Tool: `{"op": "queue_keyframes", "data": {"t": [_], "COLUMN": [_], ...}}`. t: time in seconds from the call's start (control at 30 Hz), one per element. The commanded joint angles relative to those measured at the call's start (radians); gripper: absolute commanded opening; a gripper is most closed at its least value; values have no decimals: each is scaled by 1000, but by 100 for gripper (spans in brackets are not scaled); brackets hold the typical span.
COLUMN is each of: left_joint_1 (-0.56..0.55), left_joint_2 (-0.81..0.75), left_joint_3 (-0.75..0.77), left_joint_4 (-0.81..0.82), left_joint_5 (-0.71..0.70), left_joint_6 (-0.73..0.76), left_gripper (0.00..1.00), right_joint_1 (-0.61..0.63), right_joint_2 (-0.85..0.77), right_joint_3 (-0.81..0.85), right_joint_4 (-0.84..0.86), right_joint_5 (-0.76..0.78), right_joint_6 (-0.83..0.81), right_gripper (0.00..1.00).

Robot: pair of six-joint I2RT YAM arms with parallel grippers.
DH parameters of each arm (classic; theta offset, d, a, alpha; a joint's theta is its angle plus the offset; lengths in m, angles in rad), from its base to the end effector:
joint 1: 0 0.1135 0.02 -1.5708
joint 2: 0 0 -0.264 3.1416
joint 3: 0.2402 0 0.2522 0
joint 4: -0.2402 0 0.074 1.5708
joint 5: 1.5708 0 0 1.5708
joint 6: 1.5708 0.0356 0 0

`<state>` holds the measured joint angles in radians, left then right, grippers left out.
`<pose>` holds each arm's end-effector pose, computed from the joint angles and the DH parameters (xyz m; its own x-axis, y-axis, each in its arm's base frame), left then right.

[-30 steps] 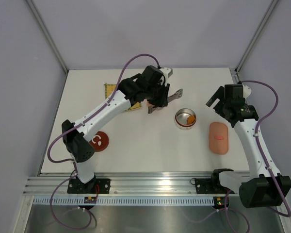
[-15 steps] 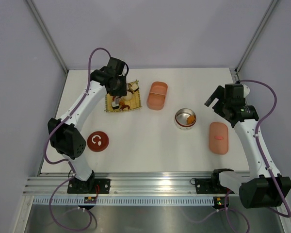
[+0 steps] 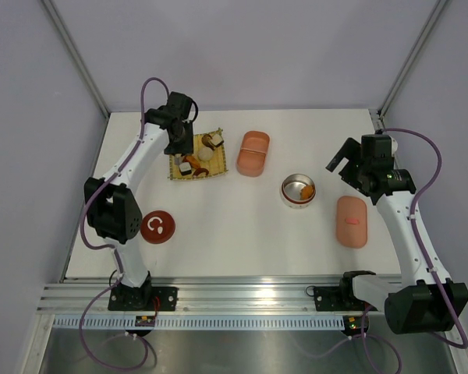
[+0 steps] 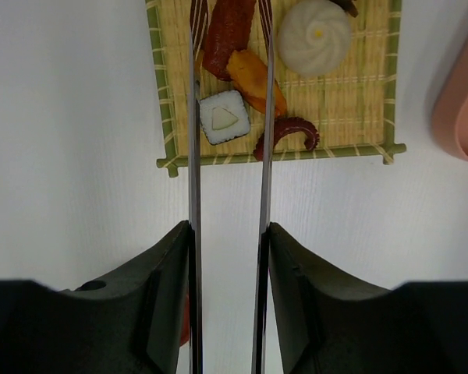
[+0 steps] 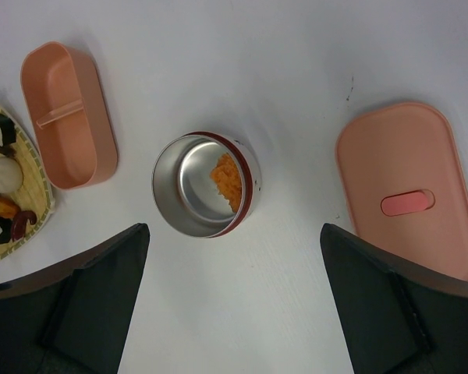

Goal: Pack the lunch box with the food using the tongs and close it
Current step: Pick up the fake food from the plate.

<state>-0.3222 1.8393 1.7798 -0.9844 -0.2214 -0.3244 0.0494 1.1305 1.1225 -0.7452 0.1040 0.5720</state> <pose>0.3751 -0.1170 0.3194 -0.8422 -0.0467 -0.5371 -0.0678 0.9975 0.0196 0.2326 0.0078 0.3355 -0.5600 0.5114 -0.6518 0.3921 0.8567 0.3352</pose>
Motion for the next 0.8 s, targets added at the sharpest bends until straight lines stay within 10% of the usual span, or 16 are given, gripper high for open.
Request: {"op": "queue_keyframes", "data": {"t": [0.0, 0.77], "left_joint_1": [6, 25], "left_joint_2": [47, 155], "left_joint_3": [62, 56], "left_joint_4": [4, 27], "left_joint_5": [2, -19], "left_joint_6": [48, 67], "left_gripper": [45, 43], "right_joint_1": [-6, -5], "right_joint_2": [5, 20], "right_joint_3": [3, -6], "right_joint_4": [29, 43], "right_joint_5": [-46, -72], "right_joint_6": [-17, -12], "right_gripper": [100, 100]}}
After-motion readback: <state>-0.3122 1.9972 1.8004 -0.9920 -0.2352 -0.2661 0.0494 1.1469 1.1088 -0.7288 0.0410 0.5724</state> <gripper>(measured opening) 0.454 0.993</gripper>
